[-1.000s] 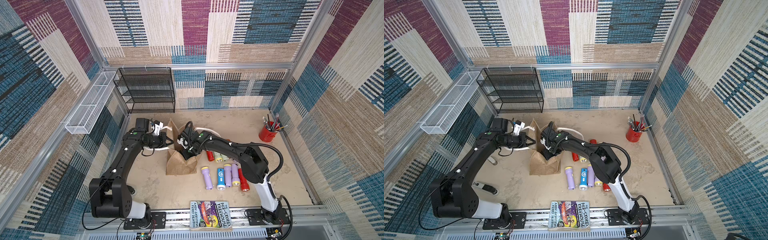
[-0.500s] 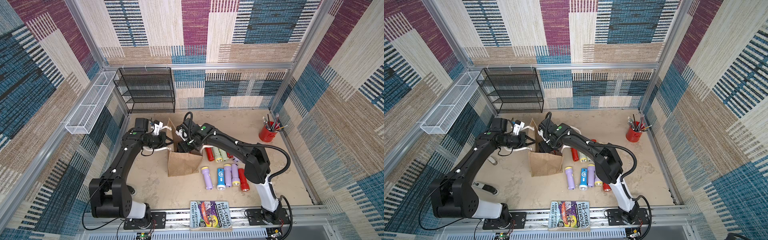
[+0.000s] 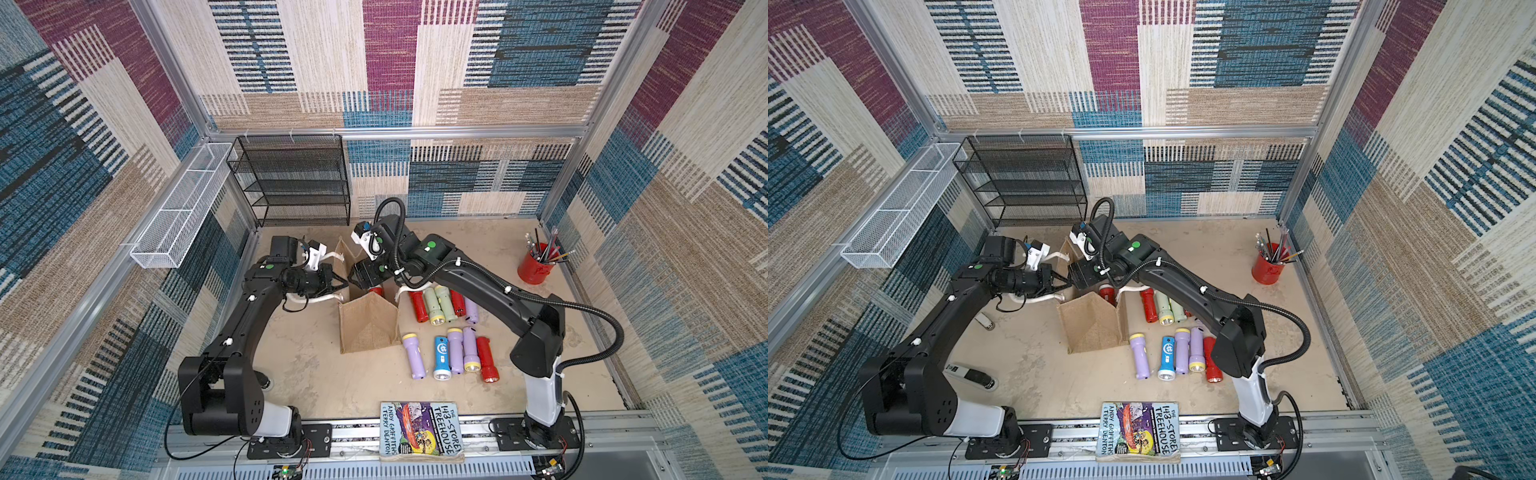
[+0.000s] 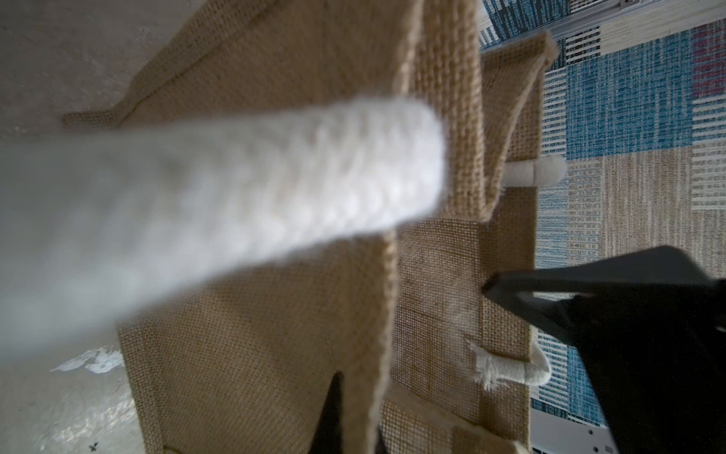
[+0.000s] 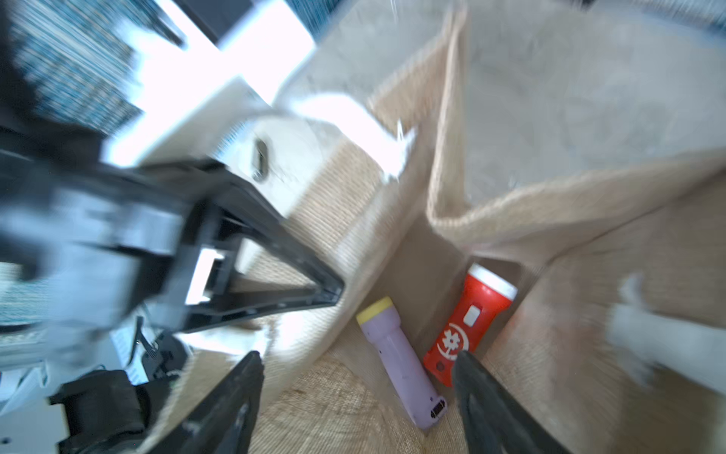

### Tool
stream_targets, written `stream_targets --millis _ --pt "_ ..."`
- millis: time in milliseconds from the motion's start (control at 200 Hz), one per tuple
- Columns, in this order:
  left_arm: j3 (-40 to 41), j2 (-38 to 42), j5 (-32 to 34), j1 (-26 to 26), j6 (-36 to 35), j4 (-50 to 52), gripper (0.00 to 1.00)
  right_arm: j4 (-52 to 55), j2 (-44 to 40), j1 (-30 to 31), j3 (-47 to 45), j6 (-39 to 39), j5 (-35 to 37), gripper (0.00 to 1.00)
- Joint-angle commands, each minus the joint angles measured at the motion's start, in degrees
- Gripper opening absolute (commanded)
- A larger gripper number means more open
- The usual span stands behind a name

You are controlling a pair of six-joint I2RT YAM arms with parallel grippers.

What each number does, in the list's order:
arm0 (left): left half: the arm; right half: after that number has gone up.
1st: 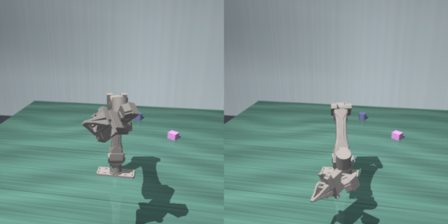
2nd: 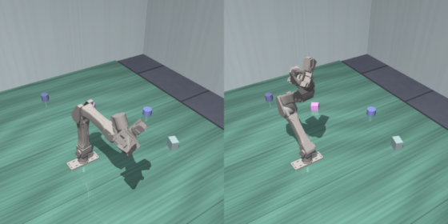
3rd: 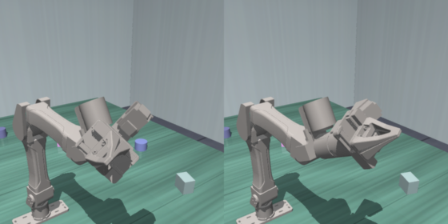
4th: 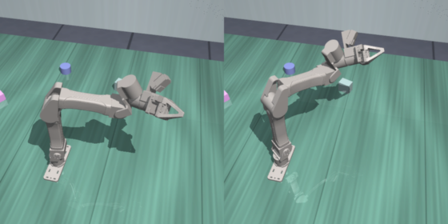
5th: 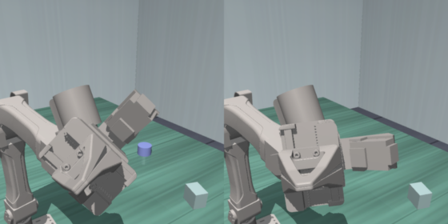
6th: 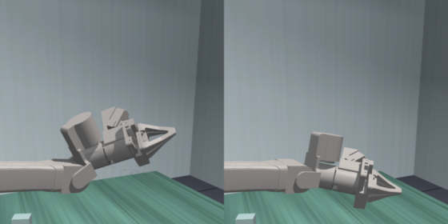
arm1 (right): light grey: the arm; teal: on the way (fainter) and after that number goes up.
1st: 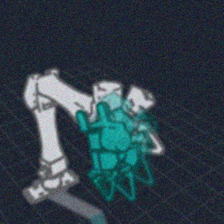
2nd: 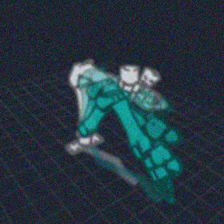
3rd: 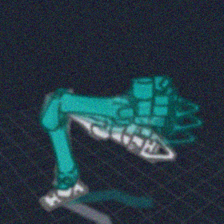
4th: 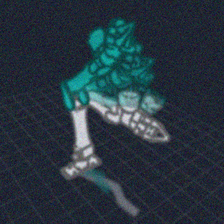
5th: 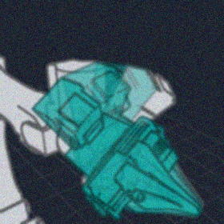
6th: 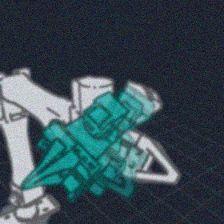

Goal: Put the flashlights into the tote bags
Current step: Place the flashlight in the canvas bag.

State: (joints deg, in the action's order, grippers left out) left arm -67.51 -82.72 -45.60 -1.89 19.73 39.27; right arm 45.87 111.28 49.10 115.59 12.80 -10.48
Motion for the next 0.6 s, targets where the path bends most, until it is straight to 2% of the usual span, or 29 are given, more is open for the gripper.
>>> stream_targets --millis 0,160,230,300,446,591 --pt "0.0 -0.1 -0.8 0.1 -0.5 0.4 0.01 -3.9 -2.2 -0.2 -0.3 -0.1 0.8 0.78" --pt "-0.3 -0.1 -0.4 0.1 -0.8 0.7 0.01 -6.4 -9.1 -1.2 -4.9 0.1 4.1 0.79" --pt "-0.3 0.0 -0.4 0.1 -0.9 0.9 0.01 -8.4 -14.1 -2.7 -9.3 0.6 8.4 0.79" --pt "-0.4 0.0 -0.3 0.1 -0.9 0.9 0.01 -10.6 -20.3 -6.2 -15.6 2.6 10.9 0.81" --pt "-0.4 -0.1 -0.5 0.1 -0.9 1.0 0.01 -14.7 -33.5 -15.5 -30.2 7.0 11.0 0.85" --pt "-0.5 0.0 -0.4 0.1 -0.9 1.1 0.01 -13.9 -42.8 -23.7 -41.1 9.3 13.4 0.89"
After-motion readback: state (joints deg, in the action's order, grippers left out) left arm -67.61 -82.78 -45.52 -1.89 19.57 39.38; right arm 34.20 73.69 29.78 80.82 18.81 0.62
